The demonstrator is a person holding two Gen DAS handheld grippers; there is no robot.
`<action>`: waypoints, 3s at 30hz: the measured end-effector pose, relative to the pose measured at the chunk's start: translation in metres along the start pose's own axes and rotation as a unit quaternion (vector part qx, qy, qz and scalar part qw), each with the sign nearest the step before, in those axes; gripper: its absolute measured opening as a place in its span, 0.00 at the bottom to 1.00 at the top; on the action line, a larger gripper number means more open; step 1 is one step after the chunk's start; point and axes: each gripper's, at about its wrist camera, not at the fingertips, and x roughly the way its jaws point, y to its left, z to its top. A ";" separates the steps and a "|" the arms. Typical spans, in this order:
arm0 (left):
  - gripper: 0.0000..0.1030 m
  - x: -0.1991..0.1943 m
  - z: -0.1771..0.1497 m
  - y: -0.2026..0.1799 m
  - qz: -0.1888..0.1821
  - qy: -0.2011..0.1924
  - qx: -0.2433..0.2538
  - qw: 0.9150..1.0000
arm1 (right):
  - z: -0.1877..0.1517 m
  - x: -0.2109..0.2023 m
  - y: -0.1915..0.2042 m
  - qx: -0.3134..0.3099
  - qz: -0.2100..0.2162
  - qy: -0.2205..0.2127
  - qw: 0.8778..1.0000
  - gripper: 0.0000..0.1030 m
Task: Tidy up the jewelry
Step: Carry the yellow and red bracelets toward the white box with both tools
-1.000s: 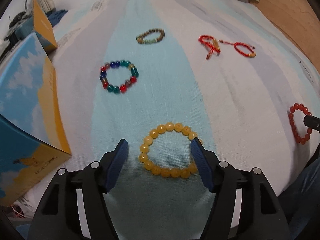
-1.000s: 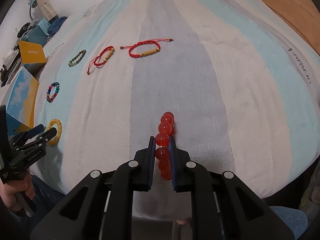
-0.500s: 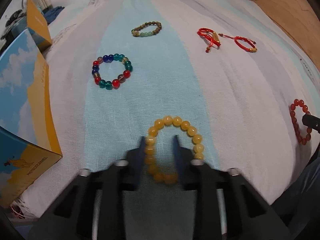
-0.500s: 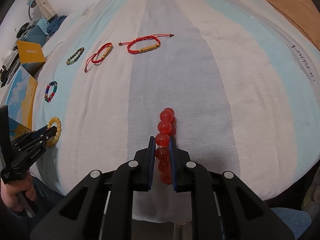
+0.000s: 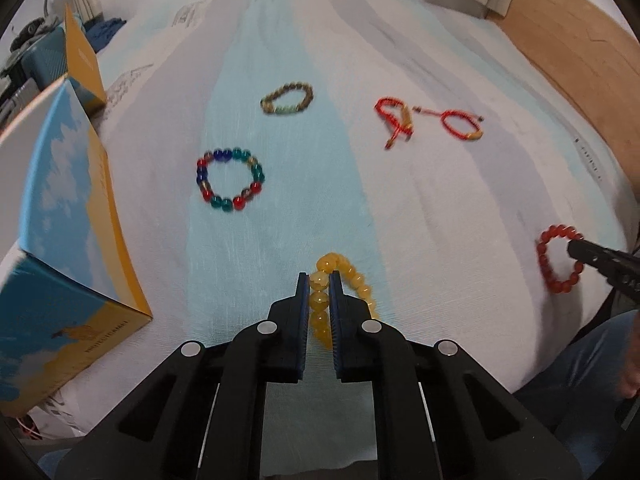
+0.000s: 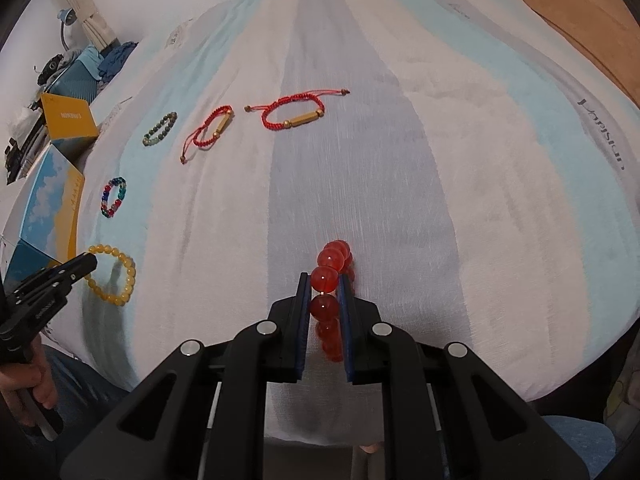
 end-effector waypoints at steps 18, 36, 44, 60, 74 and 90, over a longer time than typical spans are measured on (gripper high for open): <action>0.08 -0.038 0.019 -0.004 -0.007 -0.021 -0.001 1.000 | 0.021 -0.037 0.015 -0.014 0.003 -0.035 0.999 0.12; 0.08 -0.079 0.043 0.020 0.005 -0.049 -0.011 0.999 | 0.051 -0.058 0.059 -0.042 0.007 -0.056 0.998 0.12; 0.08 -0.101 0.054 0.036 0.012 -0.064 -0.015 0.998 | 0.067 -0.062 0.091 -0.060 0.016 -0.062 0.996 0.12; 0.08 -0.143 0.043 0.106 0.040 -0.091 -0.058 0.993 | 0.083 -0.067 0.189 -0.120 0.052 -0.071 0.989 0.12; 0.08 -0.186 0.006 0.202 0.085 -0.103 -0.124 0.983 | 0.078 -0.075 0.307 -0.194 0.093 -0.078 0.973 0.12; 0.08 -0.203 -0.052 0.294 0.129 -0.086 -0.199 0.968 | 0.047 -0.060 0.420 -0.274 0.130 -0.056 0.951 0.12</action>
